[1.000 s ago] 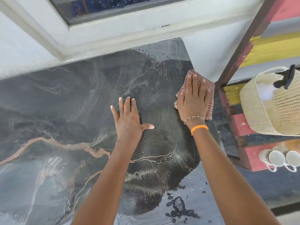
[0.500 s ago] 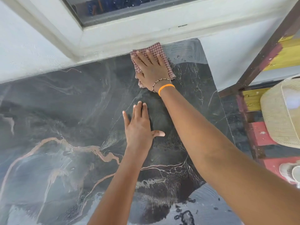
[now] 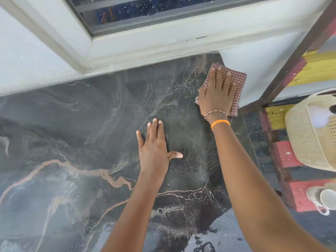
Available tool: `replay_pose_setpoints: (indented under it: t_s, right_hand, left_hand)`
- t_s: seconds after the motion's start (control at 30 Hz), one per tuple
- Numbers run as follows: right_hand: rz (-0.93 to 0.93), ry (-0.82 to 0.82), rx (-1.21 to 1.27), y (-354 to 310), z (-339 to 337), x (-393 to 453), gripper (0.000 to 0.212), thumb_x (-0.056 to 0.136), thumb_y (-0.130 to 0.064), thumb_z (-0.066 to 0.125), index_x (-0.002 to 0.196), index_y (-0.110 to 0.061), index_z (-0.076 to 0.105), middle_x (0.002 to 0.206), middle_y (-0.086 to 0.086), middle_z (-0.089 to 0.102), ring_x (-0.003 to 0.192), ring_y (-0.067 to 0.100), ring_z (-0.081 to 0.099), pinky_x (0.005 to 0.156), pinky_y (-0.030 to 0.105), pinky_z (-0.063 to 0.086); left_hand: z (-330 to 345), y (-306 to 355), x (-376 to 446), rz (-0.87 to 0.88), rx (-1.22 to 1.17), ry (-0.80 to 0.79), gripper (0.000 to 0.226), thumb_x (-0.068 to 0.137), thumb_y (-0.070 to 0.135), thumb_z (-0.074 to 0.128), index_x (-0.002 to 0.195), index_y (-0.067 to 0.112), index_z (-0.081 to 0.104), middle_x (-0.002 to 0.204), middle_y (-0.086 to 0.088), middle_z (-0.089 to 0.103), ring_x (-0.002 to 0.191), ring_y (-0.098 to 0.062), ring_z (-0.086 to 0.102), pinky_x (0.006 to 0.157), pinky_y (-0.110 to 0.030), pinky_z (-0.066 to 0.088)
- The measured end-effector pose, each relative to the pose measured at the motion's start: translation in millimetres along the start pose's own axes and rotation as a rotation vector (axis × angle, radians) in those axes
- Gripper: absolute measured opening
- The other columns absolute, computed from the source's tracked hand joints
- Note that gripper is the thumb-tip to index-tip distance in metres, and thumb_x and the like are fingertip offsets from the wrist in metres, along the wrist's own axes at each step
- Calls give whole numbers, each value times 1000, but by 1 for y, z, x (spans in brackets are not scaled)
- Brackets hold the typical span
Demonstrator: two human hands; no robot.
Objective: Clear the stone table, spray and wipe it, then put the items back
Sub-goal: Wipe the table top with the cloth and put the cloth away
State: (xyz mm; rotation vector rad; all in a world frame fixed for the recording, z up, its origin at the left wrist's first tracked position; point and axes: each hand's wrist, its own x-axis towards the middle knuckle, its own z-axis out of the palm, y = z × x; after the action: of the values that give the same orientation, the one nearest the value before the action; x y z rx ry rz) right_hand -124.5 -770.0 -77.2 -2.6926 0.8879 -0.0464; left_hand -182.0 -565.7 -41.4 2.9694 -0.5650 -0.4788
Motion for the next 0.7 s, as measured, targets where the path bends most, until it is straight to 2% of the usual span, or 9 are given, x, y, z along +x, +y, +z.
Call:
replay_pose_setpoints:
  t_s: [0.07, 0.2, 0.3, 0.37, 0.5, 0.63, 0.7]
  right_hand:
    - [-103, -25, -17, -16, 7, -19, 62, 93, -30, 33, 149, -21, 8, 159, 0, 7, 146, 30, 4, 117, 49, 5]
    - [-442, -130, -37, -64, 22, -33, 63, 92, -33, 36, 149, -25, 10, 159, -4, 10, 146, 27, 5, 117, 49, 5]
    - [-548, -178, -85, -75, 20, -5, 61, 92, -34, 35, 148, -30, 11, 158, -10, 11, 146, 23, 7, 117, 50, 5]
    - [-490, -169, -97, -63, 15, 23, 59, 93, -35, 33, 148, -30, 10, 158, -10, 9, 147, 22, 5, 116, 51, 3]
    - [-255, -96, -49, -19, -2, 65, 58, 94, -34, 30, 148, -30, 11, 159, -9, 8, 147, 23, 4, 117, 51, 1]
    - [-39, -50, 16, 8, -11, 57, 58, 93, -32, 31, 148, -26, 12, 159, -4, 9, 146, 27, 7, 117, 54, 8]
    - [-6, -32, 6, 10, -8, 38, 59, 93, -31, 32, 149, -24, 11, 159, -2, 9, 146, 29, 7, 117, 53, 8]
  left_hand:
    - [0, 0, 0, 1, 4, -2, 112, 65, 65, 57, 147, 11, 3, 158, -3, 4, 145, -19, 1, 115, -46, -4]
    - [0, 0, 1, -6, 24, -2, 112, 67, 65, 59, 147, 11, 3, 158, -2, 3, 145, -18, 1, 115, -46, -2]
    - [-1, 1, 0, -19, 21, -14, 112, 67, 64, 59, 148, 11, 2, 158, -1, 1, 145, -17, 0, 115, -46, -3]
    - [-2, 1, -1, -26, -6, -23, 111, 68, 63, 61, 148, 12, 2, 158, 0, 1, 145, -17, -1, 115, -45, -5]
    - [-2, 1, -1, -23, -31, -11, 111, 67, 62, 61, 148, 13, 1, 158, 0, 1, 145, -17, -2, 115, -44, -8]
    - [0, 1, -1, -26, -46, 10, 112, 66, 62, 61, 147, 12, 2, 158, 0, 1, 145, -17, -1, 114, -44, -8]
    - [2, 0, 0, -16, -72, 23, 112, 66, 63, 60, 147, 12, 3, 158, 0, 2, 145, -18, -1, 114, -45, -9]
